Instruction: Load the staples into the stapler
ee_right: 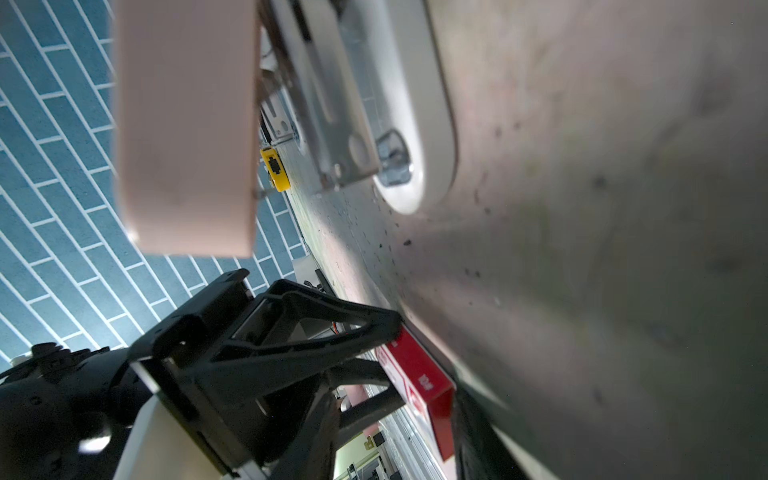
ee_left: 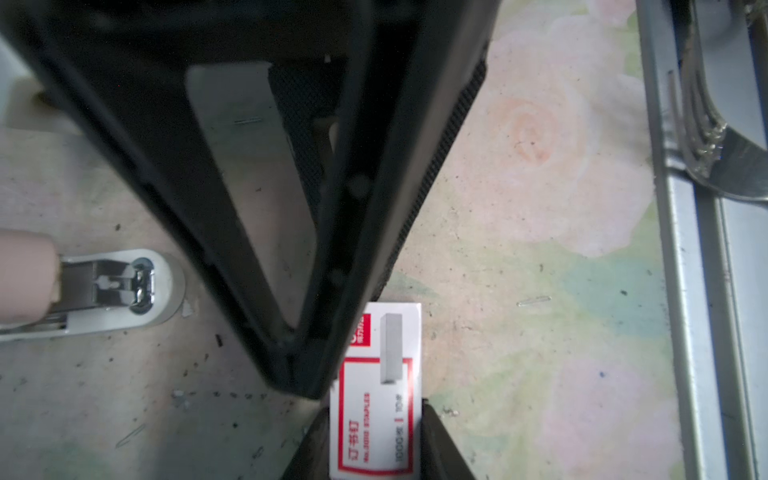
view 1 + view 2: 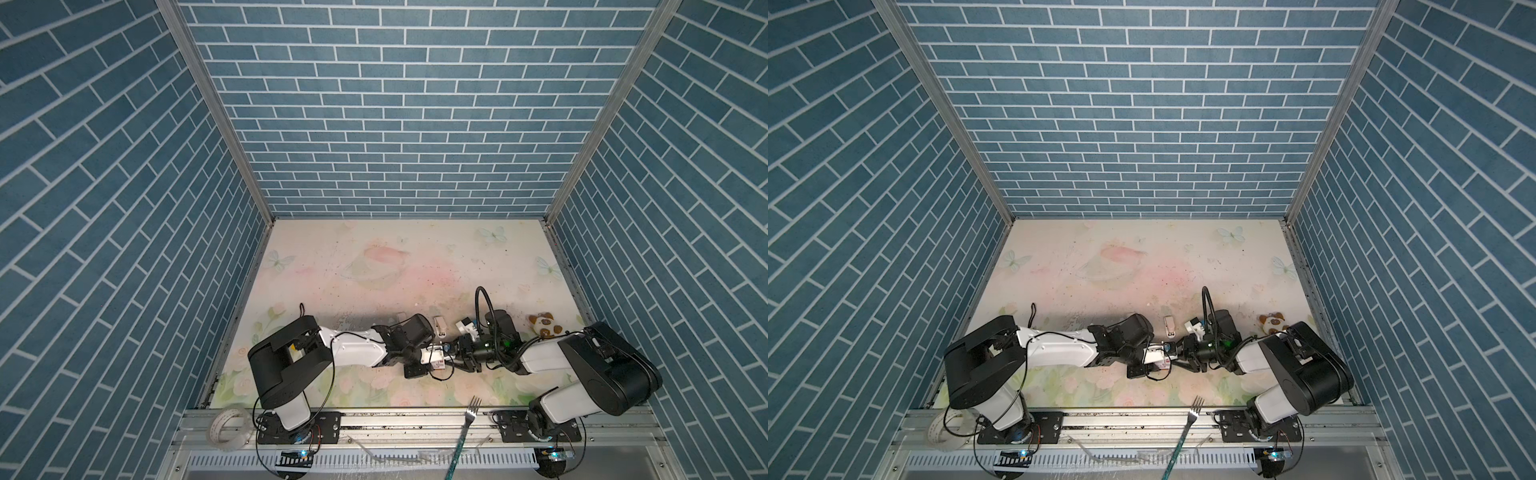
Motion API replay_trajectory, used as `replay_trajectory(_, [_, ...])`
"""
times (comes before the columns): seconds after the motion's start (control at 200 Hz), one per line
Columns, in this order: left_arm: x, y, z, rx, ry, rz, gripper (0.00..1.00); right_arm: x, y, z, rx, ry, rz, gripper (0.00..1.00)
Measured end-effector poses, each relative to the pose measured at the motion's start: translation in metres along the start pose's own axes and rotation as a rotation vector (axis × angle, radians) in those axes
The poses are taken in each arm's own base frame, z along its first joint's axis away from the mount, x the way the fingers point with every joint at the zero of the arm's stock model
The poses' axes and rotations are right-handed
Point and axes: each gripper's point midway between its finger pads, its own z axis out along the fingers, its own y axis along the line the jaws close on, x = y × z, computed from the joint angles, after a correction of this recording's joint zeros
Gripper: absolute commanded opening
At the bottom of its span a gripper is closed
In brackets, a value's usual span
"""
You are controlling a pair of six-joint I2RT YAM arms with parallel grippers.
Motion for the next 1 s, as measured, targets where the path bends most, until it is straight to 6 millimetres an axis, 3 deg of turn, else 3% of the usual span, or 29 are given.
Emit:
replay_trajectory(0.79, [-0.0054,0.0019,0.0051,0.012,-0.009,0.0,0.35,-0.0007,0.0022,0.005,-0.01,-0.001,-0.021,0.44])
replay_trajectory(1.0, [-0.0072,0.0023,0.0066,0.014,-0.015,0.003,0.4,0.0004,0.0021,0.0068,-0.013,0.008,-0.027,0.44])
